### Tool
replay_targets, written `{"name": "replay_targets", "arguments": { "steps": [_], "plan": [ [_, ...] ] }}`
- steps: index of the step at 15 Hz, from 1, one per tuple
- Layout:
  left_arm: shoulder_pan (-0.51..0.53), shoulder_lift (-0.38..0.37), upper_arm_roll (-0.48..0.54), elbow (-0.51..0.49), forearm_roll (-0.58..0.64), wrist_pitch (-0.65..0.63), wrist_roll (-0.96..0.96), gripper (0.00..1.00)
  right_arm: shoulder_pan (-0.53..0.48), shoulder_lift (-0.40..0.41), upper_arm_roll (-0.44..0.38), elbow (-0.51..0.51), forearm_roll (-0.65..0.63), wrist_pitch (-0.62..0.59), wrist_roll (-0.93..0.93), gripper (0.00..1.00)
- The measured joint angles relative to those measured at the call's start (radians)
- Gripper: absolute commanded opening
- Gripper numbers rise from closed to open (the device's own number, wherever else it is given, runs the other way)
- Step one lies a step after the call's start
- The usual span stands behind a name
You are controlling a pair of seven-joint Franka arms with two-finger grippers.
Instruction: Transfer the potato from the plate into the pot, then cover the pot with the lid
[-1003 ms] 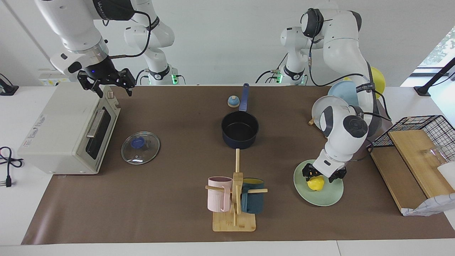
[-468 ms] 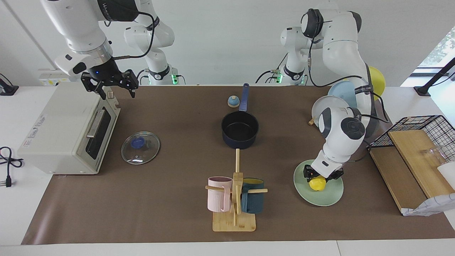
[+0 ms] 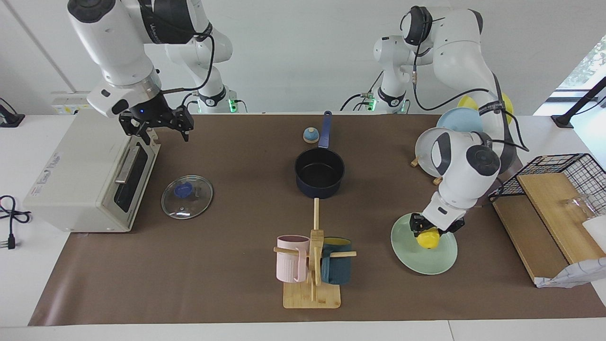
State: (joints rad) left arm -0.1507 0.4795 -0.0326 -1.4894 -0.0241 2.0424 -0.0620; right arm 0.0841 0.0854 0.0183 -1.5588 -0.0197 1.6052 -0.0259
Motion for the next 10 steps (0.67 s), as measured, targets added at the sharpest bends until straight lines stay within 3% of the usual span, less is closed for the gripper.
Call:
{"name": "replay_targets", "arguments": {
  "steps": [4,7,10],
  "plan": [
    [-0.082,-0.200,-0.013,-0.031,-0.024,-0.185,-0.243,0.00,0.038,0.044,0.001,-0.028,0.000,0.072,0.000,1.00],
    [-0.230,-0.313,-0.019,-0.150,-0.029,-0.198,-0.417,0.00,0.018,0.044,-0.002,-0.101,-0.001,0.153,-0.013,1.00],
    [-0.356,-0.368,-0.021,-0.278,-0.036,-0.127,-0.510,0.00,-0.016,0.043,-0.003,-0.210,-0.001,0.280,-0.069,1.00]
  ]
}}
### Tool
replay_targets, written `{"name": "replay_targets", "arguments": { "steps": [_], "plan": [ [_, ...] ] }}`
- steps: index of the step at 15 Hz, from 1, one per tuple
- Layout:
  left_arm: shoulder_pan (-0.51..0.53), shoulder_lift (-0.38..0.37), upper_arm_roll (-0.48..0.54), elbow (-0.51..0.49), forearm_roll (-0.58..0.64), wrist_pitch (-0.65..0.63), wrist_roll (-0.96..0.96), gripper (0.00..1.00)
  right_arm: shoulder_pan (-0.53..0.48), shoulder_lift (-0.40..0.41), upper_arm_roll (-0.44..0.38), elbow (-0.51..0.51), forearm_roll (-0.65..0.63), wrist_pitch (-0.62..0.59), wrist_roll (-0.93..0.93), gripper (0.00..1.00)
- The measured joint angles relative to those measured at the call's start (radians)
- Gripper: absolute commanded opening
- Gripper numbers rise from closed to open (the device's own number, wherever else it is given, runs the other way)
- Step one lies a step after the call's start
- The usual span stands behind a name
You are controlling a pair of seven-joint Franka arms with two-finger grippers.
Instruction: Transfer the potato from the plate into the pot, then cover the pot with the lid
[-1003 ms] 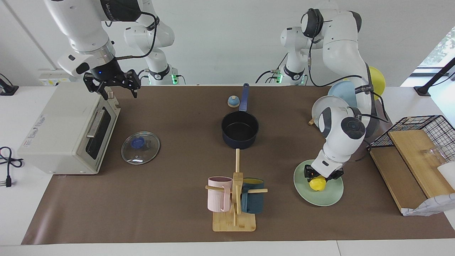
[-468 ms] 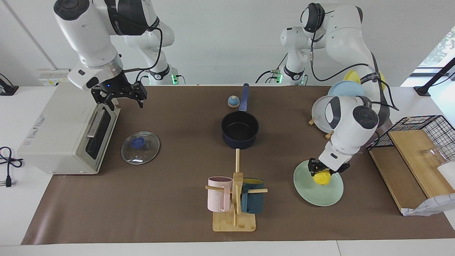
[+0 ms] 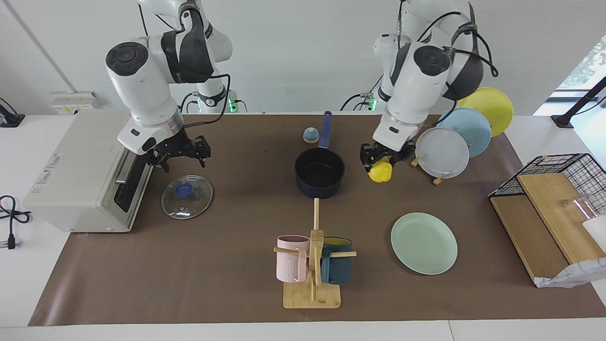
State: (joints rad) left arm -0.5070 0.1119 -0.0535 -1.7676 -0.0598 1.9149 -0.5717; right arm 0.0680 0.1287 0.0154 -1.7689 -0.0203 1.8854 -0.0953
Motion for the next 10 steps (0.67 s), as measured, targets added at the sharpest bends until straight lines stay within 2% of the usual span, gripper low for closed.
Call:
{"name": "replay_targets", "arguments": {
  "steps": [2,4,10],
  "plan": [
    [-0.068,-0.017,0.001,-0.089,-0.002,0.120,-0.060,0.00,-0.020,-0.003,0.000,-0.094,0.000,0.107,-0.048,1.00],
    [-0.116,-0.017,0.002,-0.149,-0.002,0.186,-0.092,0.00,-0.032,-0.007,-0.001,-0.184,0.000,0.199,-0.075,1.00],
    [-0.170,0.018,0.003,-0.269,-0.002,0.353,-0.096,0.00,-0.039,-0.031,-0.002,-0.368,0.000,0.401,-0.092,1.00]
  ]
}}
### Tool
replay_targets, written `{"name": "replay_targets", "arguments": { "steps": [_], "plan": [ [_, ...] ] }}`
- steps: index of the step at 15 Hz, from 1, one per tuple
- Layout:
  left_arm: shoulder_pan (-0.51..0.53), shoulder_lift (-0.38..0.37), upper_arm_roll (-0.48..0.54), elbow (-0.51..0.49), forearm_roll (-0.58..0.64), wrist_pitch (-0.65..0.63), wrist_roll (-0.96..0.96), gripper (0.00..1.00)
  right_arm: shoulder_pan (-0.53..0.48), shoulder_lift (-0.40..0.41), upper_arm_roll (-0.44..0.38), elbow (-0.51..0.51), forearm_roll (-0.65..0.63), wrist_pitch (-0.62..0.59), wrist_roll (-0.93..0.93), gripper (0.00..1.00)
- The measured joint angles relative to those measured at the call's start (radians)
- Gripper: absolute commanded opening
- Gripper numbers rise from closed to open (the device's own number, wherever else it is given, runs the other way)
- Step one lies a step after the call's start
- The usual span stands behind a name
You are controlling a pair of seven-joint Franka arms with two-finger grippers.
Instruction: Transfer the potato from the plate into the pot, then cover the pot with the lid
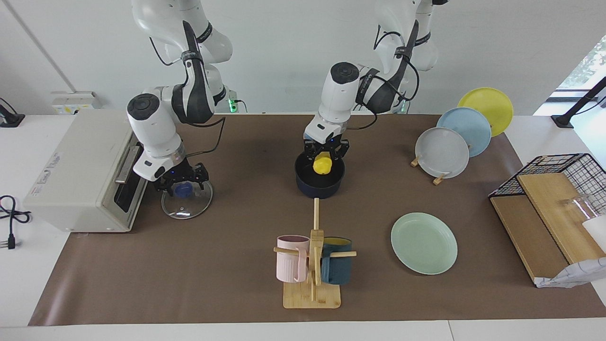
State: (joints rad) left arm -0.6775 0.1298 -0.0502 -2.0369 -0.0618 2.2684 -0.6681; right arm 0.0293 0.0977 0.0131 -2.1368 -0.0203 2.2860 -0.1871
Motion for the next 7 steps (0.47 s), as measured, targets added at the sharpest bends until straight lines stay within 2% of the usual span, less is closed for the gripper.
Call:
{"name": "replay_targets", "arguments": {
  "steps": [7],
  "plan": [
    [-0.026,0.060,0.001,-0.025,0.000,0.067,0.000,0.00,-0.023,-0.027,-0.001,-0.044,0.000,0.015,-0.001,1.00]
  ]
}}
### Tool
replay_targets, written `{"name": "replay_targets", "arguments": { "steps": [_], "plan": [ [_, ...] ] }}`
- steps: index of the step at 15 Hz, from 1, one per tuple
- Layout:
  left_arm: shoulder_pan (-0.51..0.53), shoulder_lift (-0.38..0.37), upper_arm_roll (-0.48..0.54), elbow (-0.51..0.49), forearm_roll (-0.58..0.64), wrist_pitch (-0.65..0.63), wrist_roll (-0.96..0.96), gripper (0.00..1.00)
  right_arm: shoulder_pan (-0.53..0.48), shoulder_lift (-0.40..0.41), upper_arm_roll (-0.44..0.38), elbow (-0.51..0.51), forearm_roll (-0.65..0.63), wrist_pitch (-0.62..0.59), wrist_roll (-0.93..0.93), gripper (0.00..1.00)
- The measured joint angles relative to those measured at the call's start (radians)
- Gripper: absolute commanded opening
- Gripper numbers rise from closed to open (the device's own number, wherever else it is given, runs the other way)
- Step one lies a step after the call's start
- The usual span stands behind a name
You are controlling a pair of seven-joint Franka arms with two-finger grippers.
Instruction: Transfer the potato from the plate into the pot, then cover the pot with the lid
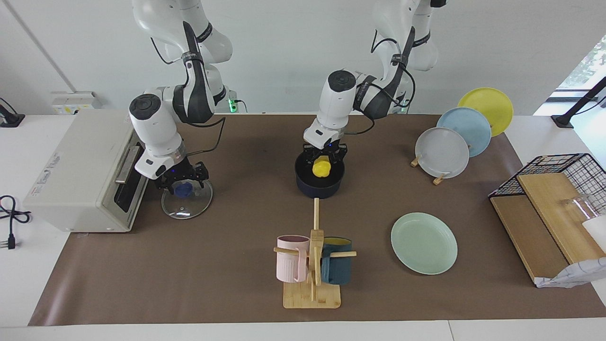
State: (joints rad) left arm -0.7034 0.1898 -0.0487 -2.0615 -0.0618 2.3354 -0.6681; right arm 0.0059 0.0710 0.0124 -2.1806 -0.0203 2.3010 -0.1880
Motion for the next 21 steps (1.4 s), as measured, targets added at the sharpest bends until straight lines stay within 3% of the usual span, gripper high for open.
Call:
{"name": "replay_targets", "arguments": {
  "steps": [14,15,16,17,21],
  "plan": [
    [-0.001,0.030,0.002,-0.041,0.003,0.046,0.003,0.00,-0.027,0.006,0.000,-0.060,0.000,0.050,0.000,1.00],
    [-0.001,0.030,0.002,-0.043,0.003,0.047,0.004,0.21,-0.027,0.007,0.000,-0.071,0.000,0.068,0.000,1.00],
    [-0.001,0.030,0.002,-0.043,0.003,0.048,0.007,0.54,-0.027,0.007,0.000,-0.082,0.000,0.080,0.000,1.00],
    [-0.002,0.030,0.002,-0.043,0.003,0.048,0.013,0.75,-0.027,0.007,0.000,-0.090,0.000,0.085,0.000,1.00],
    [-0.002,0.030,0.002,-0.043,0.003,0.048,0.023,0.87,-0.028,0.008,0.000,-0.098,0.000,0.097,0.000,1.00]
  ]
}}
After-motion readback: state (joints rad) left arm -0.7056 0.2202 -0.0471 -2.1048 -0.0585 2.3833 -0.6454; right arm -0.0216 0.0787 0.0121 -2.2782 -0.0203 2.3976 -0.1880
